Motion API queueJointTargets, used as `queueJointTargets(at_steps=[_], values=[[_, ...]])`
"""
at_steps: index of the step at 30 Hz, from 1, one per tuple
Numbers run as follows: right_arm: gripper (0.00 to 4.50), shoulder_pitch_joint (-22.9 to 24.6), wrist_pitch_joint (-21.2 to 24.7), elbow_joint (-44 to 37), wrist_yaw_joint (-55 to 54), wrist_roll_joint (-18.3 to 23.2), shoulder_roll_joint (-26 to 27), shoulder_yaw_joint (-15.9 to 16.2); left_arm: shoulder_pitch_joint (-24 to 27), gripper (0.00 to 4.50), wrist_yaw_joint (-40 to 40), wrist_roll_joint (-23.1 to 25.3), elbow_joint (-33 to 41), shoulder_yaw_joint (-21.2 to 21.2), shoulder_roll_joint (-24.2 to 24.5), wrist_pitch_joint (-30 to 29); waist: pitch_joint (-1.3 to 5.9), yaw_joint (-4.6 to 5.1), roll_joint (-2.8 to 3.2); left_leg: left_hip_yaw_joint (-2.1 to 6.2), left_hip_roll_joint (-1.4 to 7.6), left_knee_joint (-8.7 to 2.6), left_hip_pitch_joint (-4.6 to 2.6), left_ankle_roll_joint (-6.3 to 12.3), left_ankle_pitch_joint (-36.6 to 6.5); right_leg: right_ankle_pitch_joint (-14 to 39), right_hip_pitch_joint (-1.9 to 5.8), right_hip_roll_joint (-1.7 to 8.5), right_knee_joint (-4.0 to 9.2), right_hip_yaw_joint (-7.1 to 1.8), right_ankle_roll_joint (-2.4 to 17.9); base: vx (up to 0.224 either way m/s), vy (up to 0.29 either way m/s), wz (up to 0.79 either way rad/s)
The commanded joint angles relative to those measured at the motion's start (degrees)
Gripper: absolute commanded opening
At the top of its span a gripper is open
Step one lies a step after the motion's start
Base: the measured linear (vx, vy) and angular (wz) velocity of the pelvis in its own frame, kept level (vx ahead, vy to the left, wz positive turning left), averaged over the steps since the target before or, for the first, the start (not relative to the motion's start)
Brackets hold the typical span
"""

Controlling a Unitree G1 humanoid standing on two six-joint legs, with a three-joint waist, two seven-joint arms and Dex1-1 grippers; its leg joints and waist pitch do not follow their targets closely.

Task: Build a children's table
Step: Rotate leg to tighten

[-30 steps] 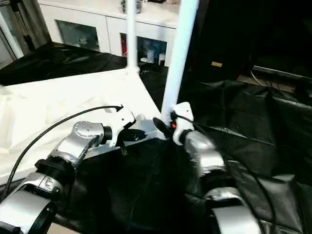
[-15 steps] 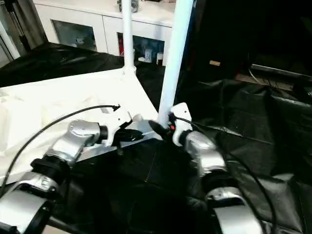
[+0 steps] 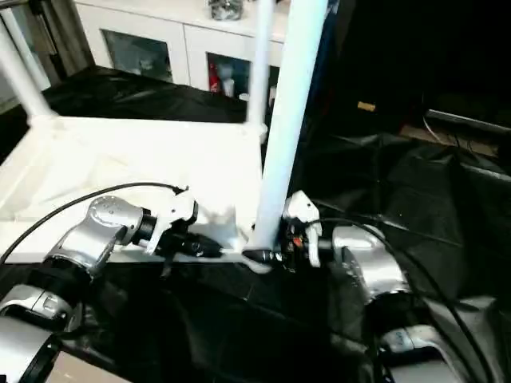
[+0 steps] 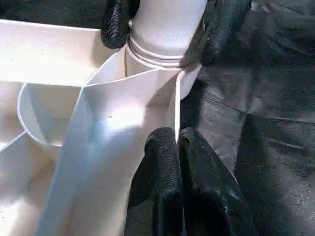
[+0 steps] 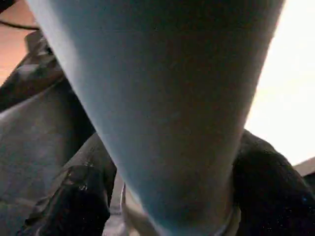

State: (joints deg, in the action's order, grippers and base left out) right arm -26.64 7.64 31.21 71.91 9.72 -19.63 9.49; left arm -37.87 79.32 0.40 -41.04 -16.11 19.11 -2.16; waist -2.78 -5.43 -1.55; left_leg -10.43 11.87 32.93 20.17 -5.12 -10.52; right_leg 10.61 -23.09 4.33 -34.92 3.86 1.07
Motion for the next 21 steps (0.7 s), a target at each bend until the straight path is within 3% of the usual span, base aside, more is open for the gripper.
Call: queueJointTargets(at_steps=[1, 6, 11, 14, 16, 17, 21], values=[[3.19, 1.4, 2.1, -1.3, 3.3, 0.2, 0.3, 3.7, -0.7, 0.0, -0.1, -1.5, 2.3, 0.3, -0.8, 0.8, 3.32, -0.06, 0.27, 0.2, 1.78, -3.71, -0.28, 2.8, -12.2, 10.9, 3.03, 3.76, 4.23, -2.62, 13.2, 0.0, 0.0, 0.0], [2.81, 1.7, 3.7, -2.2, 3.9, 0.9, 0.1, 3.6, -0.4, 0.0, 1.0, -1.5, 2.7, 0.1, -0.1, 0.2, 3.43, -0.08, 0.33, 0.22, 1.79, -3.65, -0.2, 2.84, -11.4, 9.9, 3.06, 3.75, 4.06, -2.58, 13.4, 0.0, 0.0, 0.0], [2.61, 1.5, 2.3, -0.6, 1.4, 0.1, 1.2, 2.7, -0.6, 0.0, -1.6, -1.1, 2.3, 0.6, -0.5, 0.2, 3.36, -0.1, 0.21, 0.17, 1.75, -3.61, -0.21, 2.63, -11.6, 10.8, 2.97, 3.86, 4.17, -2.59, 13.3, 0.0, 0.0, 0.0], [2.56, -1.3, -0.5, 6.9, -11.8, -2.8, 5.1, -0.1, -2.4, 0.0, -10.2, 0.3, -0.1, 2.3, -2.9, -0.4, 3.23, 0.36, 0.04, 0.33, 1.68, -3.79, -0.29, 1.42, -12.5, 13.8, 2.66, 4.09, 4.47, -2.65, 12.7, 0.0, 0.0, 0.0], [2.55, -2.5, -1.7, 9.6, -17.5, -4.1, 6.5, -1.0, -3.0, 0.0, -13.1, 1.0, -0.8, 2.6, -3.7, -0.6, 3.13, 0.84, -0.04, 0.59, 1.35, -3.93, -0.24, 0.39, -13.6, 19.0, 2.91, 4.11, 4.94, -2.54, 10.8, 0.0, 0.0, 0.0], [2.54, -3.5, -2.2, 11.9, -23.5, -4.7, 8.1, -2.2, -3.5, 0.0, -15.6, 1.2, -1.3, 2.9, -4.7, -1.2, 3.06, 1.0, 0.0, 0.54, 1.46, -3.95, -0.36, 0.05, -13.8, 20.0, 2.55, 4.16, 5.08, -2.66, 10.2, 0.0, 0.0, 0.0], [2.54, -6.6, -1.8, 17.0, -40.4, -5.2, 12.8, -6.1, -4.8, 0.0, -22.9, 1.2, -2.3, 4.3, -8.5, -2.9, 3.13, 1.87, 0.0, 0.56, 1.29, -3.96, -0.35, -0.38, -13.7, 19.4, 2.42, 3.91, 5.04, -2.72, 10.2, 0.0, 0.0, 0.0]])
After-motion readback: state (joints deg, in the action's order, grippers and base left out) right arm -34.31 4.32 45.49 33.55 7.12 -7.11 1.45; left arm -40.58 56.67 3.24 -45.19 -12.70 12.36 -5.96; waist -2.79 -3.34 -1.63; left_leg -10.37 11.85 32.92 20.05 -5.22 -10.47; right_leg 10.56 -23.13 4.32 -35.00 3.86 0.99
